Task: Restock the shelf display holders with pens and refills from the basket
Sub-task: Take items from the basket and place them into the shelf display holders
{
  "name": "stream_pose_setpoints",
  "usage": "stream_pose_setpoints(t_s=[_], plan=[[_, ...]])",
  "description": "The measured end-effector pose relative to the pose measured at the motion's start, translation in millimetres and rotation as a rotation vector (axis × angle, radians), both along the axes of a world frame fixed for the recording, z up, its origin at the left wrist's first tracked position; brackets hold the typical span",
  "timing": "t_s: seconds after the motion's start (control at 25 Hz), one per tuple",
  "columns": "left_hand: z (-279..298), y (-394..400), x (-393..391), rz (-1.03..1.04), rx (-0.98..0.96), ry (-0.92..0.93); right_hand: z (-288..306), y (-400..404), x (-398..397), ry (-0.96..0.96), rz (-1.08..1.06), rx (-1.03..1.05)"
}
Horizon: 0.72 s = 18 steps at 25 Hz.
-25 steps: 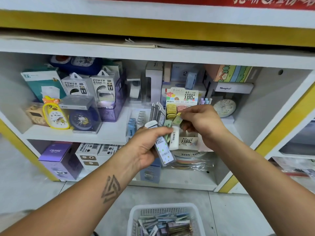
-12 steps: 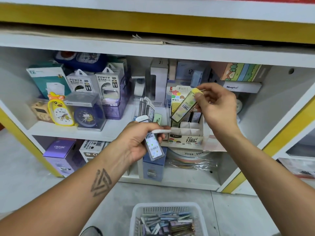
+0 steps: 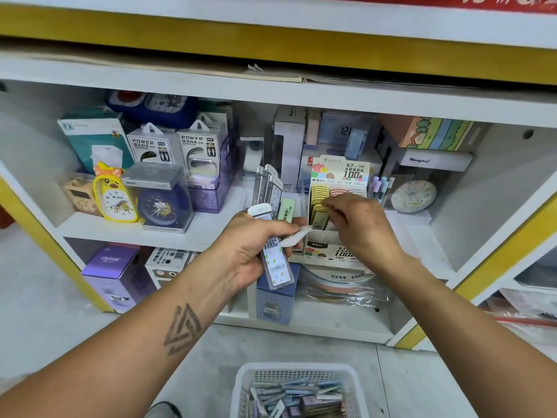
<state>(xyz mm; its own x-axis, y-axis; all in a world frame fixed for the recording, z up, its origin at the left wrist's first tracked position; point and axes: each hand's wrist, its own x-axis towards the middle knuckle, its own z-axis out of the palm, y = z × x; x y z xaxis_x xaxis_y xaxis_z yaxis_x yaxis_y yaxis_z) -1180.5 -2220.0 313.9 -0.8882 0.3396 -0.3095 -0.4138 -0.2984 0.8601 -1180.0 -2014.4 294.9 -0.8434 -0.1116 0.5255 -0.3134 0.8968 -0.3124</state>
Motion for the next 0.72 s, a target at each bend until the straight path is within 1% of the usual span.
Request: stream_pose_setpoints(t_s=[0.04, 0.08, 0.12, 0.16, 0.2, 0.24, 0.28, 0.32, 0.36, 0.4, 0.48, 0.6, 0.72], plan=[[0.4, 1.1, 0.9, 0.008, -0.004, 0.005, -1.0, -0.2, 0.2, -0.015, -0.034, 0.051], [0.5, 2.4, 1.8, 0.015, -0.009, 0.008, 0.1, -1.3, 1.7, -0.019, -0.060, 0.060], [0.3, 4.0, 2.5, 0.024, -0.018, 0.014, 1.8, -3.2, 3.2, -0.033, -0.075, 0.007], [0.2, 6.0, 2.9, 0.038, -0.030, 0.024, 5.8, -5.9, 5.7, -0.090, -0.077, -0.137], [-0.2, 8.5, 2.9, 0.052, -0.042, 0.037, 11.3, -8.9, 8.7, -0.219, -0.057, -0.382], [-0.5, 11.2, 2.8, 0.067, -0.053, 0.050, 16.3, -10.9, 11.8, -0.398, -0.008, -0.647], [-1.1, 13.9, 2.6, 0.081, -0.067, 0.067, 20.9, -12.8, 16.4, -0.570, 0.039, -0.851], [-1.9, 16.4, 2.6, 0.093, -0.078, 0.082, 23.7, -13.3, 21.2, -0.697, 0.088, -0.963], [-2.4, 19.2, 3.4, 0.097, -0.080, 0.090, 25.6, -13.5, 26.0, -0.758, 0.124, -1.024], [-3.1, 21.7, 4.4, 0.094, -0.068, 0.087, 26.9, -12.5, 29.4, -0.766, 0.146, -1.071], [-3.9, 25.5, 5.8, 0.080, -0.033, 0.053, 30.6, -8.2, 32.0, -0.697, 0.154, -1.160], [-2.8, 23.9, 2.2, 0.120, -0.006, -0.043, 36.2, -0.5, 32.5, -0.574, 0.159, -1.179], [3.5, 18.6, 1.9, 0.136, 0.008, -0.093, 40.0, 1.6, 36.9, -0.555, 0.156, -1.186]])
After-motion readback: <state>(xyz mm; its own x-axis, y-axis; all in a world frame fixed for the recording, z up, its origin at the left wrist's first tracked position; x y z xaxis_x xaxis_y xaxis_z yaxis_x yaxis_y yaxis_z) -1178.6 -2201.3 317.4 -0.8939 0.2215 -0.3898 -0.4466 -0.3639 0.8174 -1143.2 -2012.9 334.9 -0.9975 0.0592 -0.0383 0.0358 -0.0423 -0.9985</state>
